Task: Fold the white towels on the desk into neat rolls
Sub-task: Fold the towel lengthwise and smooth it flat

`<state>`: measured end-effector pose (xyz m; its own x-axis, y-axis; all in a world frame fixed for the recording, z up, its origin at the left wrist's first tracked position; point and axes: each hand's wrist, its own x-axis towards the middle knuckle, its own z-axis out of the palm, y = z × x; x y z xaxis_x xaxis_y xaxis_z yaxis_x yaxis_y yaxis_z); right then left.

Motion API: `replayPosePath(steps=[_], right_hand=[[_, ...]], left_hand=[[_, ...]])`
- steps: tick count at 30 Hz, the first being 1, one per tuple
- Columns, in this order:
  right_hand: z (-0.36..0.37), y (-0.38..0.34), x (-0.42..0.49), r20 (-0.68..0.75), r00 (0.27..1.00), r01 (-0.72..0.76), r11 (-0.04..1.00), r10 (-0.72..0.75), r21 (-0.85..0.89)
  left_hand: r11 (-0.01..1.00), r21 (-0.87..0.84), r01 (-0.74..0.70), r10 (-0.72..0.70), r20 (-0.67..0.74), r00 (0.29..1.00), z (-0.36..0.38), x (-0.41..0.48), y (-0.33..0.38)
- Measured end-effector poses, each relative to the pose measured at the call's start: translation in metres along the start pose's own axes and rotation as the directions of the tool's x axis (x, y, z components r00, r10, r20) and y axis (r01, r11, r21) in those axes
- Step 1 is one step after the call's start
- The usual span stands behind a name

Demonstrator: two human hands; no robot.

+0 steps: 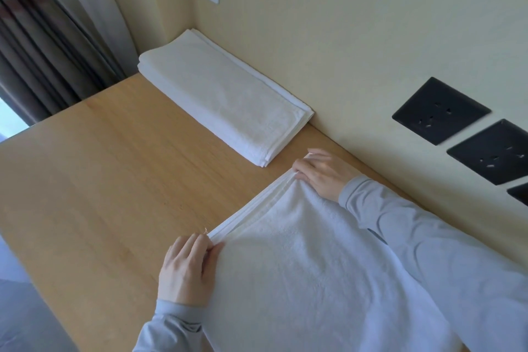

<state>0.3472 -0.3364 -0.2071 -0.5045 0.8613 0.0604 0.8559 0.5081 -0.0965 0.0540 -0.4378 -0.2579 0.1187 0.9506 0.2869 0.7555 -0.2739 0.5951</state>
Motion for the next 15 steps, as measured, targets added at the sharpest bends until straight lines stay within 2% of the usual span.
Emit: replayPosePath(steps=[4, 12, 15], right_hand=[[0.0, 0.001, 0.004, -0.013, 1.0, 0.0, 1.0, 0.0, 0.003], [-0.001, -0.005, 0.006, -0.114, 0.991, -0.06, 0.998, 0.064, 0.036], [0.007, -0.006, 0.008, -0.106, 0.984, -0.142, 0.99, 0.142, 0.009]], left_hand=[[0.999, 0.009, 0.037, -0.038, 0.032, 0.999, -0.008, 0.005, 0.003], [0.971, -0.114, 0.211, -0.197, 0.126, 0.972, -0.007, 0.012, -0.006], [0.987, -0.111, 0.114, -0.101, 0.12, 0.988, -0.005, 0.013, -0.003]])
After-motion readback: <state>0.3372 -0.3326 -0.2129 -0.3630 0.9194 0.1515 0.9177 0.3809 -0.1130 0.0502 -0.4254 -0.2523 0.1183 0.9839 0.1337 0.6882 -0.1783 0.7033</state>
